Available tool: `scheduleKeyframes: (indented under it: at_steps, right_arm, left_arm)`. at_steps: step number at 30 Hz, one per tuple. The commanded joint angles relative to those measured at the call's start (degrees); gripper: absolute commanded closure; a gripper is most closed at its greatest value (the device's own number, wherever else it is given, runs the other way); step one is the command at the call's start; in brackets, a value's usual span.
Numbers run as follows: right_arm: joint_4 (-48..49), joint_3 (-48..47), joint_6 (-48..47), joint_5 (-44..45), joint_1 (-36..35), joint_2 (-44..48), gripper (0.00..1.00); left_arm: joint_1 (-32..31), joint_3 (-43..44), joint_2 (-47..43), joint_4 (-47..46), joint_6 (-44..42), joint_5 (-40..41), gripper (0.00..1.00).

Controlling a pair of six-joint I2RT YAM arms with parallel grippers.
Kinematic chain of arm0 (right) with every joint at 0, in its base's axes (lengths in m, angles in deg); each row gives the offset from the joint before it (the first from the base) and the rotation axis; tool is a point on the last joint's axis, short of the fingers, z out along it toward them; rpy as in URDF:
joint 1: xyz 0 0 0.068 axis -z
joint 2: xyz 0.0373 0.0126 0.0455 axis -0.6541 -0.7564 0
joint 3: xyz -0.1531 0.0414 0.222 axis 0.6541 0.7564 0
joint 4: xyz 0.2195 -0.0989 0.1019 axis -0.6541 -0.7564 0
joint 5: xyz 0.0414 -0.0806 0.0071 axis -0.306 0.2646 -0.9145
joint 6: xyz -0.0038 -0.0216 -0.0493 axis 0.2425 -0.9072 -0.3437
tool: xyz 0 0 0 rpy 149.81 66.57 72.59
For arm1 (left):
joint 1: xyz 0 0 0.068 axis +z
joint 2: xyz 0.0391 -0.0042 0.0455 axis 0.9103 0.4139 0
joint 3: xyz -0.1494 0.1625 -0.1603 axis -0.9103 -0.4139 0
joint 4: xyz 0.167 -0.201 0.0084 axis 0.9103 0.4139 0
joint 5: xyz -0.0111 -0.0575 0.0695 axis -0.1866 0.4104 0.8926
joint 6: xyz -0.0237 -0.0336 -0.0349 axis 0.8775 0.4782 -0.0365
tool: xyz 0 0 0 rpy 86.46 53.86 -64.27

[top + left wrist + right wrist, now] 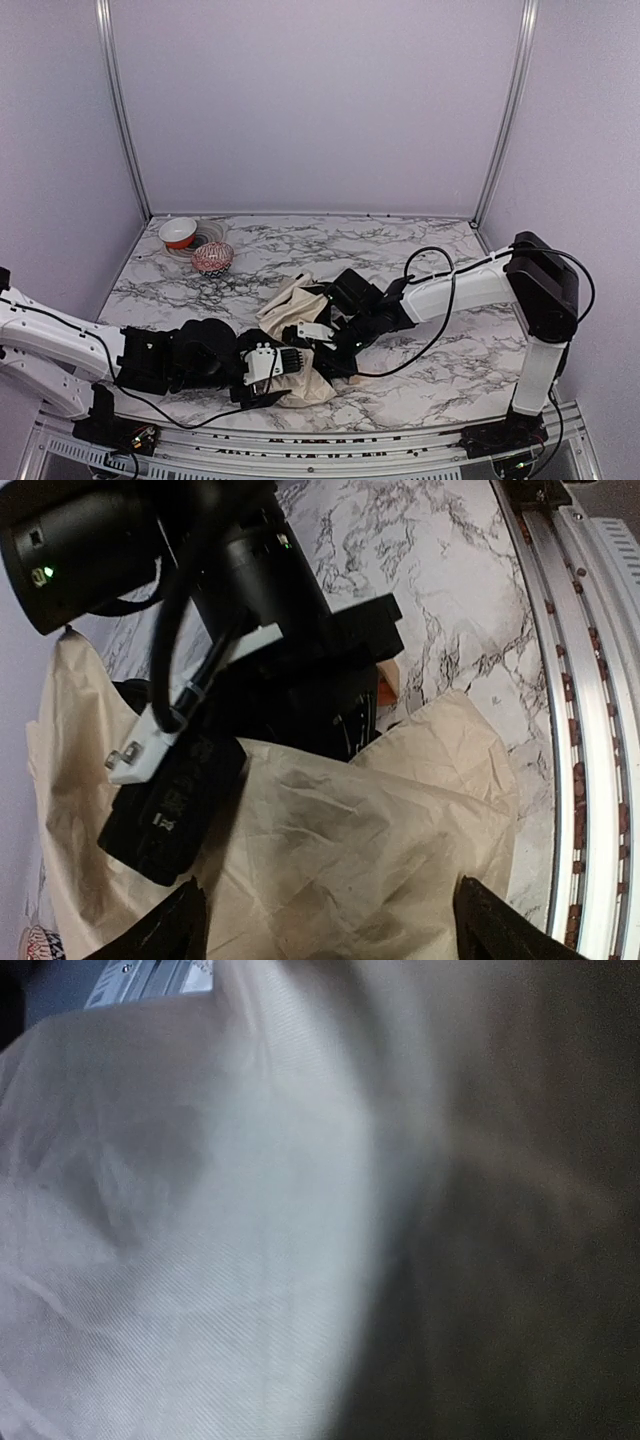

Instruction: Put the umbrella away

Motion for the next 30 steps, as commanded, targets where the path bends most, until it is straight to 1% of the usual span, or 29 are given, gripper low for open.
scheduleKeyframes:
  at_steps: [1, 2, 4, 6, 8, 11, 13, 15, 16, 17, 19, 23, 26, 28, 30]
  right_arm:
    - [-9.9, 1.1, -1.5, -4.3, -0.6, -5.3, 0.95]
    - [-10.2, 0.6, -2.0, -5.3, -0.6, -5.1, 0.92]
    - [-10.3, -0.2, -2.8, -6.8, -0.6, -3.9, 0.86]
    - [-10.1, -1.1, -3.3, -7.5, -0.4, -2.0, 0.79]
    - [-9.5, -2.2, -2.9, -8.4, -0.1, -0.6, 0.68]
    - [-8.5, -3.2, -1.0, -8.5, 0.4, 1.6, 0.52]
    - [-7.5, -2.9, 0.8, -7.8, 1.3, 3.4, 0.46]
    - [-6.3, -2.0, 2.6, -7.1, 2.6, 5.7, 0.40]
    - [-5.6, -1.1, 3.2, -6.8, 3.3, 7.0, 0.30]
    - [-5.2, -0.4, 3.7, -6.7, 4.0, 8.4, 0.27]
    - [-5.9, 1.0, 3.9, -4.9, 5.5, 11.2, 0.26]
    - [-9.3, 2.6, 1.5, 0.1, 6.5, 17.2, 0.27]
    - [-9.8, 4.1, -0.7, 3.7, 6.5, 23.0, 0.29]
    - [-7.7, 6.3, -2.5, 5.4, 6.5, 27.0, 0.30]
    - [-1.5, 10.7, -3.0, 7.8, 5.9, 31.1, 0.31]
  left_arm:
    - [1.3, 1.2, 6.8, -4.7, -5.2, 1.6, 0.13]
    - [2.6, 1.8, 8.8, -5.6, -4.8, 1.4, 0.13]
    - [5.7, 3.7, 11.4, -4.9, -2.4, -1.5, 0.18]
    - [8.4, 4.9, 12.1, -1.3, -0.4, -8.5, 0.26]
    - [10.3, 5.3, 12.1, 1.8, 0.3, -15.1, 0.32]
    - [14.4, 7.6, 14.2, 9.2, 1.0, -24.9, 0.41]
    - [16.3, 9.7, 16.6, 13.0, 1.3, -29.9, 0.46]
    - [17.7, 11.4, 19.1, 14.8, 1.3, -33.8, 0.50]
    - [18.4, 12.6, 20.2, 15.4, 1.4, -36.0, 0.52]
    - [19.1, 13.7, 21.4, 16.0, 1.8, -38.2, 0.54]
    - [20.7, 15.6, 23.3, 17.3, 2.7, -42.9, 0.57]
    - [22.8, 17.8, 25.8, 18.9, 4.5, -44.9, 0.59]
    - [25.0, 19.7, 27.4, 19.2, 7.7, -47.8, 0.59]
    - [26.9, 21.4, 29.0, 19.5, 10.3, -50.6, 0.59]
    - [28.7, 23.3, 30.5, 20.1, 12.4, -53.8, 0.59]
